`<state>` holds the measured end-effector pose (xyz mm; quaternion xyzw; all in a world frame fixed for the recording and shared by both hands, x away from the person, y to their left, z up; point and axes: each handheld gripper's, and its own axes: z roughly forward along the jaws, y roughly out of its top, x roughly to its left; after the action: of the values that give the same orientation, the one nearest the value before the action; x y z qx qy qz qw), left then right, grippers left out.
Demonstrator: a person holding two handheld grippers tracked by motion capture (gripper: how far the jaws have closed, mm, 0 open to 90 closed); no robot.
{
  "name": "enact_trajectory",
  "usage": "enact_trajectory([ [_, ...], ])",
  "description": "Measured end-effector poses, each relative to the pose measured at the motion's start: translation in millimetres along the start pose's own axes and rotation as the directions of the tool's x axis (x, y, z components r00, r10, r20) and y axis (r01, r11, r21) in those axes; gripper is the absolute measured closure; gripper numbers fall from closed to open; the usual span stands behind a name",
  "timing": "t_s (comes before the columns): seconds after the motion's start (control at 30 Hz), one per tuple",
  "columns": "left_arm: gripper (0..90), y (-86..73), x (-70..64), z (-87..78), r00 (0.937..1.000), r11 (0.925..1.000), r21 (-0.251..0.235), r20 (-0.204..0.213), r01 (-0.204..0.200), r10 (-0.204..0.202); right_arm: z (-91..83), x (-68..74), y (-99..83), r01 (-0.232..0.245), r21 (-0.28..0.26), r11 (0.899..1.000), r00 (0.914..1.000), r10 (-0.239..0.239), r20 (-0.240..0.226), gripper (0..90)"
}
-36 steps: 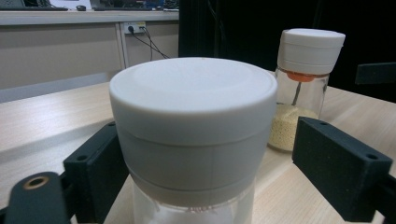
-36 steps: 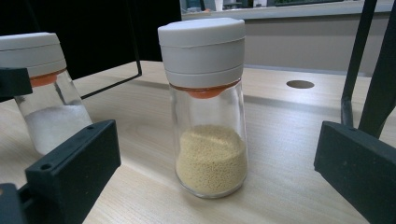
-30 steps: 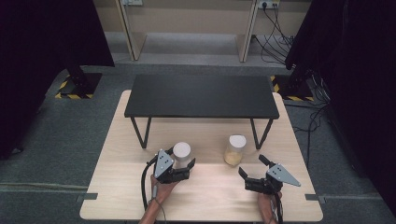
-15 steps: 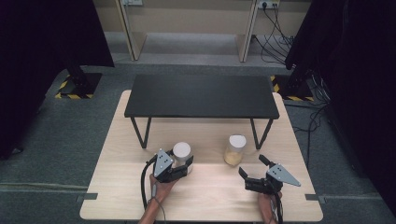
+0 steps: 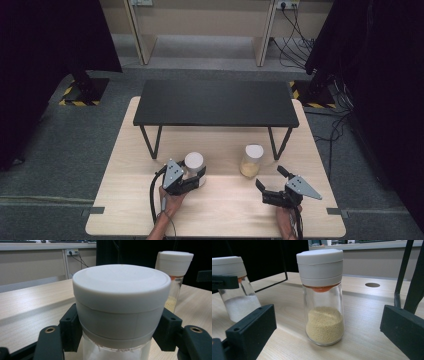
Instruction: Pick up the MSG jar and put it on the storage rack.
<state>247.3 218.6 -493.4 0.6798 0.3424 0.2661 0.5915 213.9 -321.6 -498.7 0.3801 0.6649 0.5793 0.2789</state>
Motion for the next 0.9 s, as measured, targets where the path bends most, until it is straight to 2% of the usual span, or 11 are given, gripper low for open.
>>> enact_trajectory([
  [0.3, 34.5, 17.7, 2.2, -7.0, 1.0000, 0.9998, -0.018, -0.004, -0.007, 0.007, 0.0, 0.5, 0.1, 0.002, 0.001, 1.000, 1.0000, -0.002, 0.001, 0.4],
  [0.5, 34.5, 29.4, 5.2, -9.2, 0.9998, 0.9997, -0.010, -0.003, -0.020, 0.020, -0.1, 0.4, 0.0, 0.002, 0.000, 1.000, 1.0000, -0.002, 0.001, 0.4],
  [0.9, 34.5, 58.2, 14.9, -20.2, 0.9989, 0.9993, -0.007, 0.029, -0.037, 0.038, 0.2, 0.5, 0.2, 0.004, 0.001, 1.000, 1.0000, -0.004, 0.000, 0.4],
])
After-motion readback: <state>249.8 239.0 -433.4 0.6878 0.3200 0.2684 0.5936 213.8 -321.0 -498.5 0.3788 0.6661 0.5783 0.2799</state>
